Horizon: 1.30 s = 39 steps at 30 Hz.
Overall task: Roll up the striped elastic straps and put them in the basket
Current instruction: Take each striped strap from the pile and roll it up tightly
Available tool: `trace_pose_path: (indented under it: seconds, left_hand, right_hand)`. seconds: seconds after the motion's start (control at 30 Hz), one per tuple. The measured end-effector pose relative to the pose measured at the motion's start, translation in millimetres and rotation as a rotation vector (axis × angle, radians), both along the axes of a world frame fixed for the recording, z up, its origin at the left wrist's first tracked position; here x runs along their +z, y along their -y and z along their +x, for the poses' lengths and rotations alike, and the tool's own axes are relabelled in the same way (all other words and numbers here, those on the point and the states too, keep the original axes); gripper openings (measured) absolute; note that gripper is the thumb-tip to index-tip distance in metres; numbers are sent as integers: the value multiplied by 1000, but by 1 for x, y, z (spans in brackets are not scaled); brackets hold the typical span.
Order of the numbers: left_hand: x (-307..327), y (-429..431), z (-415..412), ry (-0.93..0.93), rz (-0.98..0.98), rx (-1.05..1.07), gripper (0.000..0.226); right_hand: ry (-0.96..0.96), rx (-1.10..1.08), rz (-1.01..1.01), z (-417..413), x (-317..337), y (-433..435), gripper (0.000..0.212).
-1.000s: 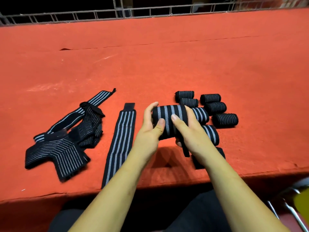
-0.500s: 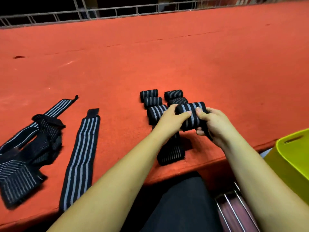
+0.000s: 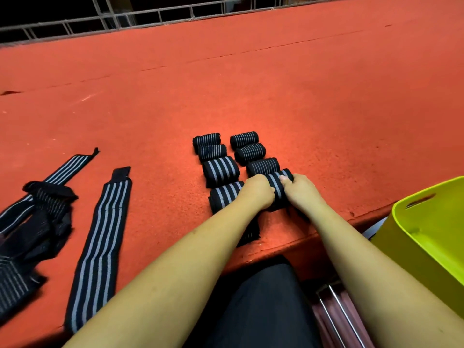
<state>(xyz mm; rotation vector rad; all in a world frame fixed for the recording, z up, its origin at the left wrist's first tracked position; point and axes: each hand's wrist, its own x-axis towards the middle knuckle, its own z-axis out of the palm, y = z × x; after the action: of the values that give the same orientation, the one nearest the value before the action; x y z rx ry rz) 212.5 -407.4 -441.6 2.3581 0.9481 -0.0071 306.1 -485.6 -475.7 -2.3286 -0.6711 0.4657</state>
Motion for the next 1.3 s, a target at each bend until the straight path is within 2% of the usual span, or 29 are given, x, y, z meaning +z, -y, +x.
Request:
trace_pose_path:
  seconds: [0.07,0.2,0.3,0.37,0.43,0.57,0.73,0.77,0.83,1.0,1.1,1.3]
  left_hand:
    - [5,-1,0,-19,49,-10,17]
    - [25,-17,-13,82,80,-17,13]
    - [49,-44,-44,326,-173,77,8]
    - [62,-66,-78,485,-356,177,14]
    - [67,-91,-120,547,-361,261,21]
    - [54,-131,-218,525,-258,437,21]
    - [11,-158,-329,345,-45,601,16]
    - [2,-160,-343,291,-10,599,13]
    - [-15,-158,-363,212,11,571,5]
    - [-48,-162,-373,177,64,484,27]
    - [-59,-172,-365,202,106,440,39]
    - [-82,-182,-352,183,351,378,50]
  right_hand:
    - [208,-8,-157,-2,0,0,43]
    - [174,-42,-87,-3,14,-2,42]
    - [250,-69,86,-14,39,-9,42]
    - [258,-35,196,-32,56,-24,40]
    - [233,36,268,-57,69,-46,38]
    - [126,241,308,-128,79,-93,41]
    - [-82,455,196,-219,63,-138,71]
    - [-127,475,160,-233,55,-149,66]
    - [-172,483,110,-258,38,-170,41]
    - [-166,444,70,-282,21,-214,37]
    - [-108,409,63,-276,18,-242,24]
    - [-68,322,86,-251,3,-321,17]
